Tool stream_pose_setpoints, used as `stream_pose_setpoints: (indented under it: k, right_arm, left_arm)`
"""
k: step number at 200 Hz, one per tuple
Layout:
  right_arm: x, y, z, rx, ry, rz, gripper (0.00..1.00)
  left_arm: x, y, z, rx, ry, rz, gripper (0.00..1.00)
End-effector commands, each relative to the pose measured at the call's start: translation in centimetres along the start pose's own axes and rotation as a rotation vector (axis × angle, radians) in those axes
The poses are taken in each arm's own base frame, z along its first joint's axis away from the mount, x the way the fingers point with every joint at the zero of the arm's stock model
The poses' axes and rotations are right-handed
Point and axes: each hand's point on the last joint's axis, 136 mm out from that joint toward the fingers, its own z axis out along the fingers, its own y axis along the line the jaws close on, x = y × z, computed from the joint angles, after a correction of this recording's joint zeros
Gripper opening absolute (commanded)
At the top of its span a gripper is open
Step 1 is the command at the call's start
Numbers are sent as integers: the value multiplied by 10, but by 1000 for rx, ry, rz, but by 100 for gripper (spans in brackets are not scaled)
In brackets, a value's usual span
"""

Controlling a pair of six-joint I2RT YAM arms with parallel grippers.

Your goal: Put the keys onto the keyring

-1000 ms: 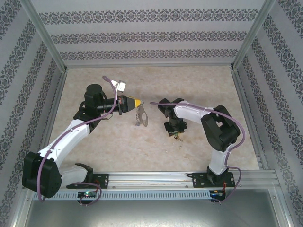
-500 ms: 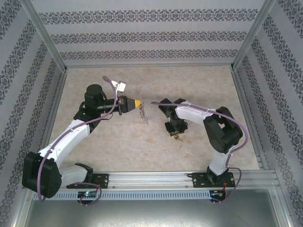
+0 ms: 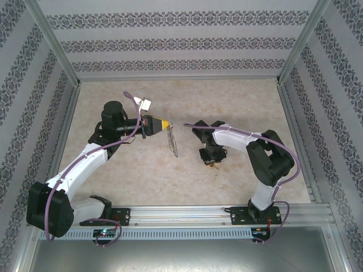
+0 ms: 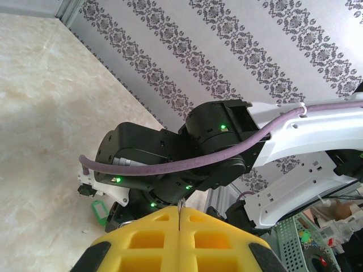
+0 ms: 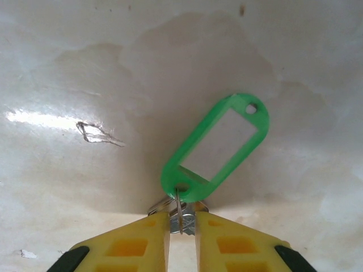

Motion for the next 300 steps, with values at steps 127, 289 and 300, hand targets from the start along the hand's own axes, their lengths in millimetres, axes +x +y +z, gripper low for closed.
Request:
stream_pose_setpoints:
  k: [127, 289, 300]
  right_arm:
    - [-5, -3, -2, -43, -46, 57, 11]
    - [22, 115, -284, -920, -672, -502, 0]
    - [26, 123, -305, -971, -685, -538, 0]
  left_arm:
    - [-10, -8, -5, 24, -9, 55, 0]
    - [-27, -29, -14, -23, 43, 263, 0]
    - [-30, -30, -15, -34, 40, 278, 0]
